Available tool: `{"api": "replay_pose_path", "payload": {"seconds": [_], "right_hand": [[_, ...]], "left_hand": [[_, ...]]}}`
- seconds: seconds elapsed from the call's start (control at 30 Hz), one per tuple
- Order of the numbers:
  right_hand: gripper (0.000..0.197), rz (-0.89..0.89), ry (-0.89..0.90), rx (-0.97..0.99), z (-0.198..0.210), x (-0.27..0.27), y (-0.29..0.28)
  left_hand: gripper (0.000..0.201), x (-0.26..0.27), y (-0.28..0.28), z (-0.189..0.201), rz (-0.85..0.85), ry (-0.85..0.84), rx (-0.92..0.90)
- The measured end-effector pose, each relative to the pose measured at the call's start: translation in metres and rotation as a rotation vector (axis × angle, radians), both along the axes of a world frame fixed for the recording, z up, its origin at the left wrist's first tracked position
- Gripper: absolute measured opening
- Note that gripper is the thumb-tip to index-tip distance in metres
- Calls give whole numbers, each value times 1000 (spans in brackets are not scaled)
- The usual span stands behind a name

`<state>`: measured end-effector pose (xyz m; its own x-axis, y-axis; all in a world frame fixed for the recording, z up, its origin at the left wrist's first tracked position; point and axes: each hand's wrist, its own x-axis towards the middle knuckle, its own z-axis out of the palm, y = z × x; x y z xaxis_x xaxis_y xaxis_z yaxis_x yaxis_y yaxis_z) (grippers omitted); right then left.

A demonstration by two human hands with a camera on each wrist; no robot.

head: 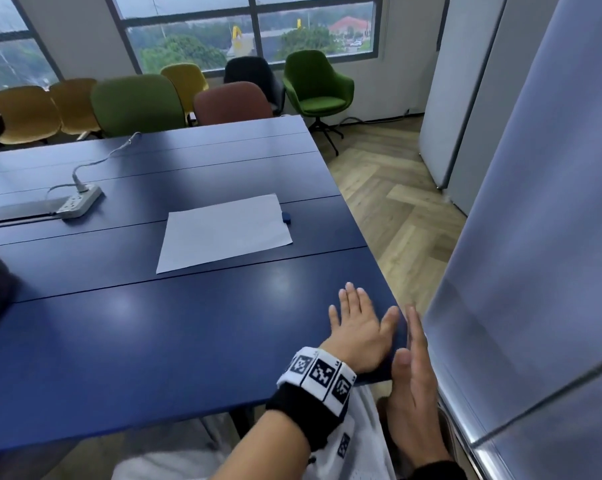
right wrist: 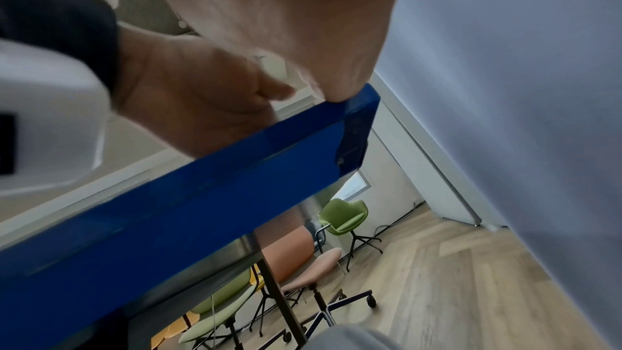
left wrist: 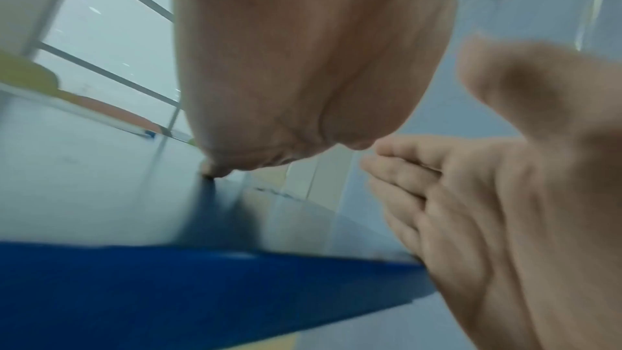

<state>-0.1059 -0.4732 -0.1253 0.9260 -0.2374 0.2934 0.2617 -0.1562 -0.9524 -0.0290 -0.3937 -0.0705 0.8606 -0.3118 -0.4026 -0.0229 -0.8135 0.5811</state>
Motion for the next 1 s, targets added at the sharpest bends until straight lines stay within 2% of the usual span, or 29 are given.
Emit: {"api": "replay_pose_path", "payload": {"seconds": [0.07,0.1,0.2,0.23,0.33,0.47,0.5,0.57,0.6,0.7,0.8,0.9,1.0], "right_hand": [[82,3,-3,-2,-1,-1,-3],[83,6,-4,-9,-1,-1,-4],[86,32,-7,-45,0,-2,-4],[85,44,-8,-46,0,-2,-4],[85,73,-22,-49,0,-4,-5],[87,106,0,-2,3,-7,-9],[88,114,-3,21,3,-7,-9],[86,119,-13,57,2,-8,-11],[84,117,-19,54,1,-8,-12],[83,115,-21,-1,-2,-8,-13],[82,132,-7,-33,-3,-8,-10],[82,111,-34,-44,-3,-7,-8],[81,97,-40,-50,-3,-6,-8]], "left_hand": [[77,-3,22,-3,158,-70,-13],[82,-8,36,-7,227,-107,71],[123,-31,74,-30,364,-213,324],[123,-34,77,-39,370,-243,359],[99,-33,57,-58,293,-227,299],[124,-27,3,-32,34,-287,229],[121,-26,-4,-23,-4,-230,161],[95,-20,1,-5,65,-129,18],[85,-12,15,2,140,-133,12],[84,18,78,16,311,-182,239],[92,44,131,12,333,-112,489],[94,52,126,-3,269,-70,539],[98,53,81,-11,167,-94,502]]}}
